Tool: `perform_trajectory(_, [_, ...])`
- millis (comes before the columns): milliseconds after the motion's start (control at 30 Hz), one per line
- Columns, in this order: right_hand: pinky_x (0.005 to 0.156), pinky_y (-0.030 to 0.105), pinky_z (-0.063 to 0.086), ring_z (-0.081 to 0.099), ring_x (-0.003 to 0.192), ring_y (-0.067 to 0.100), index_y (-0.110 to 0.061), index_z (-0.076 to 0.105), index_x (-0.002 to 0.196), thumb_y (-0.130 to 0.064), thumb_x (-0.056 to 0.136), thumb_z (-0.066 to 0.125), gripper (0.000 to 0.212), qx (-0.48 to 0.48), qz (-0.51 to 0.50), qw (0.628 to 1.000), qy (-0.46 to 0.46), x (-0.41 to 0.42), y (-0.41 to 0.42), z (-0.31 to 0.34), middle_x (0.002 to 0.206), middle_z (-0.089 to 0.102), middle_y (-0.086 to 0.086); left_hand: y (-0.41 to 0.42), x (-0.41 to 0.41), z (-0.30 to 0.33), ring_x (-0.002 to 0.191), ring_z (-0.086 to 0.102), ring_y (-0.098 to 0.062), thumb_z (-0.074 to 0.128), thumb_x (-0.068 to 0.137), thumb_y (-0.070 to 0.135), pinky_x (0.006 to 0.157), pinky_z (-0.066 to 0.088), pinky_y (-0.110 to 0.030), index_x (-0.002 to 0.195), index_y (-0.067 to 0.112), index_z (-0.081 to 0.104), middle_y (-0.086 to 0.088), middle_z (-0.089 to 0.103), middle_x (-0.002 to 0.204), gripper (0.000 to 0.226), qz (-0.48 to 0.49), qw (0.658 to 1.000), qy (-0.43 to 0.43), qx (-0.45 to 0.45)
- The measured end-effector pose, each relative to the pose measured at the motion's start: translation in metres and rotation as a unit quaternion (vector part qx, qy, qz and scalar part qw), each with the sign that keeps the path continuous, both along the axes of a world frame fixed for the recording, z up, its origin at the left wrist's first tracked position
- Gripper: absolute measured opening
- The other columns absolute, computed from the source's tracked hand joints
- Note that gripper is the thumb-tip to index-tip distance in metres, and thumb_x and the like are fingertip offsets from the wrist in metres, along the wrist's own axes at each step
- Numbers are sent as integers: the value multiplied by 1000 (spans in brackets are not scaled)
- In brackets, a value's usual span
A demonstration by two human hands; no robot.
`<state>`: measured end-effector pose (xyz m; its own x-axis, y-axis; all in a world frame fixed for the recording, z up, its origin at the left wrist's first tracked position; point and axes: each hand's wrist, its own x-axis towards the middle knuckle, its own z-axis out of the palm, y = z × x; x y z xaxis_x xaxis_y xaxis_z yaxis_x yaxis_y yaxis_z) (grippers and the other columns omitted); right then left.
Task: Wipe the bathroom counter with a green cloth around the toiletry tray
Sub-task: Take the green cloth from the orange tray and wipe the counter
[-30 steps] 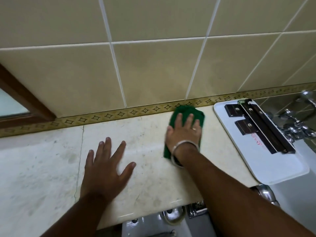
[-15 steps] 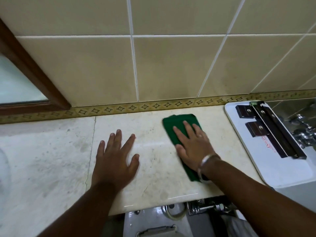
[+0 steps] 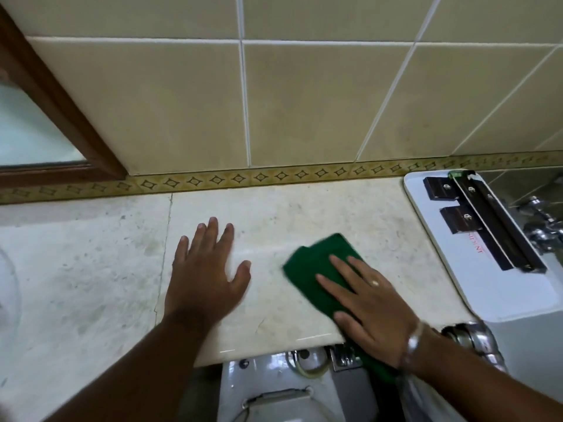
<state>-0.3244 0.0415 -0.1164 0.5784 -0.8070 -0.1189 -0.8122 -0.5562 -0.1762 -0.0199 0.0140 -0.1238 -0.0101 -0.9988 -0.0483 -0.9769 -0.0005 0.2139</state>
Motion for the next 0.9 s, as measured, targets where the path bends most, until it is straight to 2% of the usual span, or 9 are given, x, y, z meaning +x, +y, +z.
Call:
perform_trajectory(67, [107,51,33,24,141,36,-38,13,150,-53,93,27,60,6,-98,995,9,-42,6,2,159,14,5,0,0,-1,152,15,-25,25,88,62,123,11,-48,155,24,25,-7,19,165,77,0,1000,-7,-2])
perform_trajectory(133, [111,51,23,14,144,36,-40,2,149,-57,90,17,63,6,-207,978,28,-53,-22,1,159,3,2,-1,-1,-2,152,17,-26,25,88,63,122,12,-49,155,23,25,-8,20,164,78,2,1000,-9,-3])
perform_trajectory(233, [115,49,11,3,146,34,-40,-3,149,-57,92,13,62,0,-284,958,47,-34,-91,-6,161,-3,5,0,-1,-2,152,16,-27,23,88,64,122,12,-50,155,23,24,-8,19,164,79,-3,1000,-14,1])
perform_trajectory(400, [117,45,9,4,146,33,-40,5,150,-51,95,23,59,-1,-302,952,44,-10,-138,-2,162,-1,5,0,0,0,152,17,-26,23,87,64,122,11,-49,155,22,25,-8,20,164,79,1,1000,-9,-4])
perform_trajectory(500, [115,48,12,3,146,30,-43,0,149,-57,93,16,60,-16,-268,963,6,-33,-56,-9,162,0,3,2,-1,1,151,20,-28,26,87,63,121,13,-51,154,21,29,-10,24,163,79,-7,1000,-8,-1])
perform_trajectory(567, [112,51,21,10,145,33,-43,6,149,-57,92,21,60,-26,-290,957,-6,-48,6,-10,161,8,4,1,-2,2,150,23,-30,27,86,62,120,16,-52,153,19,32,-12,26,162,80,-6,1000,-3,-6])
perform_trajectory(633, [111,53,22,14,143,37,-40,11,149,-55,90,23,62,-1,-314,949,7,-58,20,-7,161,11,7,-1,-2,4,149,24,-31,27,85,62,119,17,-54,152,18,33,-13,28,161,80,-5,1000,-6,-4])
perform_trajectory(767, [115,51,8,3,144,39,-37,1,151,-55,90,17,66,5,-342,939,48,-43,-54,-5,161,-1,10,-1,-2,-1,147,28,-35,25,85,63,117,19,-56,151,16,36,-15,31,159,81,-11,1000,-15,-8])
perform_trajectory(900, [117,49,5,-1,145,39,-38,0,151,-50,94,23,62,34,-362,930,49,-23,-141,1,162,-6,8,-3,1,-10,145,32,-35,24,86,64,115,22,-57,149,18,37,-15,35,158,80,-9,999,-33,-16])
